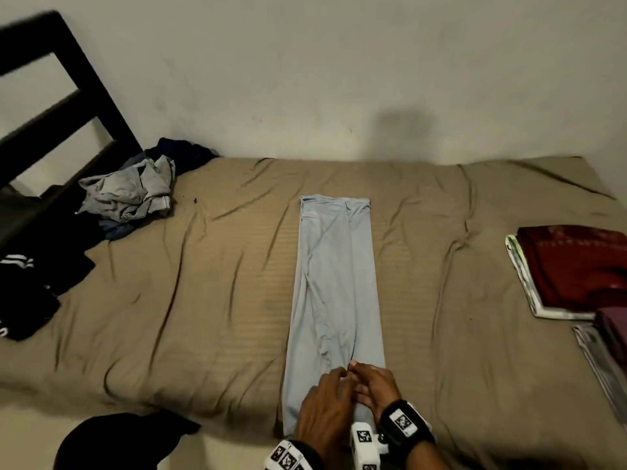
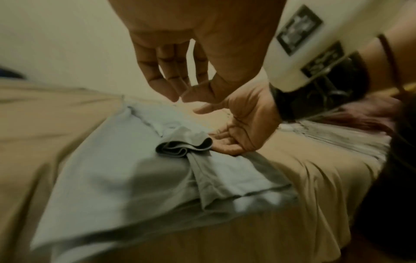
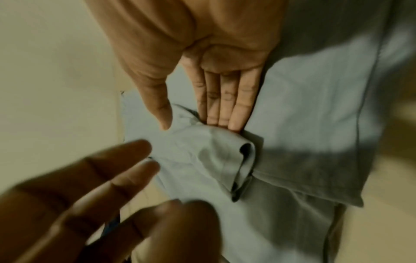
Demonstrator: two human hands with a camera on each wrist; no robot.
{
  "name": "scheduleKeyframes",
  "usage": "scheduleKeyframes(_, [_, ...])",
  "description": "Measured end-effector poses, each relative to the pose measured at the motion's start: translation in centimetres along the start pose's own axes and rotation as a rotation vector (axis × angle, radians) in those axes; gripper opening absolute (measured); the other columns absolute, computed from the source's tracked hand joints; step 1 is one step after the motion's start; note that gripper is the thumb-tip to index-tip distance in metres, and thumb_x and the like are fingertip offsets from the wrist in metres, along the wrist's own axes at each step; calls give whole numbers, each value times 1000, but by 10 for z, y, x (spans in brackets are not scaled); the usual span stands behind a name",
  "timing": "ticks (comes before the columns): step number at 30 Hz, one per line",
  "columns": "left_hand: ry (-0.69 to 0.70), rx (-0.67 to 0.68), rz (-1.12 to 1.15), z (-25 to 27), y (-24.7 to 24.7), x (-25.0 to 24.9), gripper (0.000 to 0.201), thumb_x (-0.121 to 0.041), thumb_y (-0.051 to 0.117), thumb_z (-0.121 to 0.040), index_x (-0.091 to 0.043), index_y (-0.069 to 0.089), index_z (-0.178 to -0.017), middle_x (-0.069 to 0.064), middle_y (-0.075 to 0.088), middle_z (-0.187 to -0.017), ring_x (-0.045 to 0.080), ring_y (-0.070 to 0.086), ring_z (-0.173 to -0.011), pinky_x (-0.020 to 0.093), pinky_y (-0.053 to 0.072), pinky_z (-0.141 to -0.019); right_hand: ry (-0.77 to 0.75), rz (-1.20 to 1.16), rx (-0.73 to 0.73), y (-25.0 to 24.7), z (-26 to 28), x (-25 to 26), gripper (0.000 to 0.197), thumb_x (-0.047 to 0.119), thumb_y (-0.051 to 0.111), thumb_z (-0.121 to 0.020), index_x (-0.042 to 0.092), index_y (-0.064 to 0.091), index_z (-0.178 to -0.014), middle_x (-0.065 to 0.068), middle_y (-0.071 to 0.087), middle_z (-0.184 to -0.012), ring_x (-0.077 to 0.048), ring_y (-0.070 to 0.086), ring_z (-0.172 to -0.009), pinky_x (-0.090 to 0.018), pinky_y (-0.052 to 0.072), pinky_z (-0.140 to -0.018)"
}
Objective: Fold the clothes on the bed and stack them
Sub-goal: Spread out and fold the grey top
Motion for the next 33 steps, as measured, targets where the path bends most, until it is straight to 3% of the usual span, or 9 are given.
scheduleKeyframes(3, [-246, 12, 140, -1, -8, 17, 40, -26, 64, -80, -28, 58, -119, -7, 59, -114, 16, 64, -98, 29, 54, -70, -17, 135, -23, 9, 1, 2, 28, 24, 80, -86, -2, 70, -93, -19, 75, -84, -28, 72, -68, -32, 58, -58])
scheduleKeyframes(5, [-452, 17, 242, -11, -11, 27, 32, -38, 58, -92, -26, 57, -121, -6, 63, -116, 18, 62, -108, 29, 49, -84, -49, 190, -45, 14, -1, 3, 23, 23, 78, -87, 4, 68, -82, -14, 69, -71, -22, 65, -53, -27, 51, -48])
scheduleKeyframes(9, [-763, -3, 663, -36, -1, 45, 54, -72, 61, -76, -18, 70, -79, -1, 74, -75, 19, 71, -78, 30, 56, -72, -226, 338, -128, 23, -1, 3, 18, 22, 83, -71, 16, 68, -62, -6, 62, -56, -20, 52, -46, -29, 45, -50])
scheduleKeyframes(14, [-811, 102, 772, -49, 5, 51, 16, -25, 75, -72, -18, 74, -58, -6, 69, -55, 15, 68, -61, 32, 60, -67, -249, 288, -51, 23, 12, 9, 24, 11, 85, -72, 11, 61, -69, -11, 55, -54, -19, 46, -43, -25, 38, -44])
scheduleKeyframes(18, [-841, 36, 979, -49, 7, 59, 9, -22, 68, -59, -17, 75, -58, 6, 72, -61, 21, 66, -59, 42, 60, -68, -233, 219, 9, 9, 14, 15, 19, 10, 87, -74, 10, 69, -70, -16, 62, -65, -22, 56, -53, -26, 43, -50])
scheduleKeyframes(23, [-1018, -74, 1332, -40, -4, 70, 16, 4, 62, -91, -4, 64, -77, 18, 65, -75, 30, 64, -67, 42, 61, -56, -153, -29, 19, -6, 13, 12, 16, 7, 80, -78, 11, 65, -75, -10, 64, -70, -21, 61, -61, -29, 55, -60])
scheduleKeyframes(28, [-1090, 36, 1652, -23, 1, 63, 15, -6, 55, -98, -15, 57, -86, 8, 59, -71, 22, 63, -63, 47, 59, -78, -145, -138, -50, -9, 9, 5, 25, 1, 67, -87, 19, 55, -76, -4, 60, -70, -21, 57, -59, -29, 49, -60])
scheduleKeyframes(31, [-1086, 34, 1565, -12, 9, 59, 14, -5, 55, -98, -13, 56, -86, 8, 58, -68, 23, 62, -59, 33, 55, -63, -223, -49, -136, -8, 9, 1, 26, -2, 68, -88, 15, 53, -76, -1, 52, -57, -13, 48, -48, -22, 42, -46])
scheduleKeyframes(33, [-1062, -5, 1491, -7, 6, 53, 12, -1, 55, -98, -8, 57, -88, 12, 57, -67, 22, 58, -55, 31, 52, -56, -327, 80, -238, -10, 12, -1, 25, -3, 73, -85, 12, 55, -76, -1, 55, -57, -16, 51, -51, -26, 44, -52])
Point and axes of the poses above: each hand's wrist, its own z-axis away from the middle knuckle, its own y-axis out of the palm, x = y × z, the point moved 1 cm from there along -z, towards the middle knuckle
